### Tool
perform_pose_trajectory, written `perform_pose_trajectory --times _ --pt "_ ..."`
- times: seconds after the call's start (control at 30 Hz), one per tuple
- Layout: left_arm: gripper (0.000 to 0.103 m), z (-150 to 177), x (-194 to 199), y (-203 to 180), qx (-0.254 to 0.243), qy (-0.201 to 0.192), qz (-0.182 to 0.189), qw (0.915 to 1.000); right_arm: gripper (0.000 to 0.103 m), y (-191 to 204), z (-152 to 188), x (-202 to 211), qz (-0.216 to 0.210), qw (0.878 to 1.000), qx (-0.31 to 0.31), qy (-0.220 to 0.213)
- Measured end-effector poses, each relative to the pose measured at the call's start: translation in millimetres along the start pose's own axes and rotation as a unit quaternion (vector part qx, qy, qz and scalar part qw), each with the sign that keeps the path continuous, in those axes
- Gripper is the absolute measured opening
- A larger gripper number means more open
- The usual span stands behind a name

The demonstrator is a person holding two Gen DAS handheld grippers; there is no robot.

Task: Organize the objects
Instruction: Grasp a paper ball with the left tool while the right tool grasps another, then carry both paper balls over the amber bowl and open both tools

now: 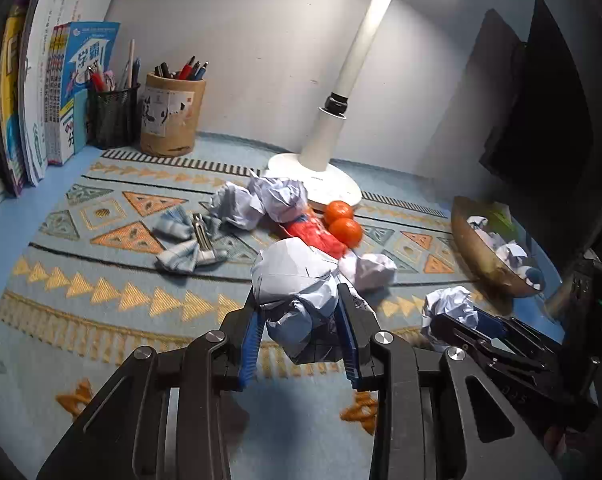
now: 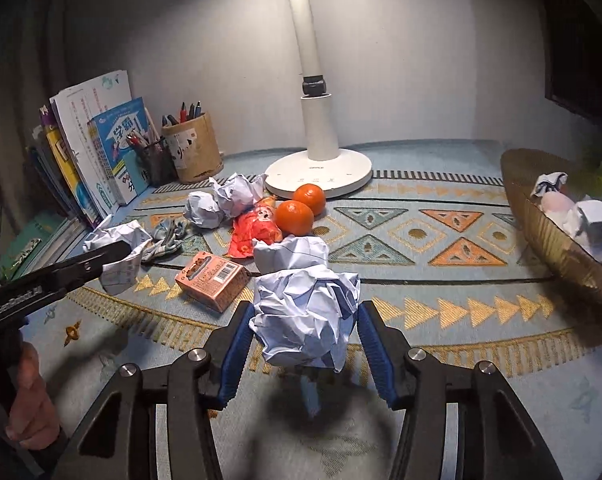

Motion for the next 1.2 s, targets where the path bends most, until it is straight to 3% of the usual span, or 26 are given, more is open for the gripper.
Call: perform_pose_trajectory --times 0.27,0.4,0.5,0.67,0.7,0.8,0.9,1.0,1.2 --pt "0.031 44 -18 -51 -0.025 0.058 0.028 0.9976 0.053 -54 24 16 0.058 0.997 -0.006 0.045" --pt "0.031 49 -23 -59 -0.068 0.071 -0.025 0.9949 0.057 -61 32 14 0.048 0.996 -0.009 0.068" --pt "0.031 54 -29 -57 -0.071 0.09 -0.032 0.9929 0.07 -60 35 14 0.044 0.996 -0.009 0.073" --pt "0.031 56 -30 -58 -0.072 0.094 -0.027 0.9926 0.072 -61 36 14 0.044 0.996 -0.017 0.076" --pt "0.031 56 -31 -58 -0.073 0.094 -0.027 0.9925 0.071 -63 36 14 0.05 0.996 -0.022 0.077" --pt "0.031 55 -31 -60 -0.077 0.095 -0.031 0.992 0.052 -65 34 14 0.044 0.996 -0.03 0.076" --pt "0.031 50 -29 -67 -0.087 0.09 -0.029 0.9916 0.05 -67 26 26 0.039 0.997 -0.035 0.06" --pt "0.031 31 -31 -90 -0.117 0.086 -0.011 0.9893 0.05 -75 -4 59 0.036 0.998 -0.042 0.013" --pt "0.031 -50 -40 -171 -0.192 0.028 0.023 0.9807 0.051 -131 -94 143 0.073 0.988 -0.078 -0.115"
Point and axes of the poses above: each gripper's, at about its wrist camera, not at the fingertips, and x roughly against the way its jaws point, y to its left, z to its underside, the point moved 8 cm from there along -x, roughly the way its jaws point, and after that the axes turned 10 degrees about -x, right-handed, at the moved point
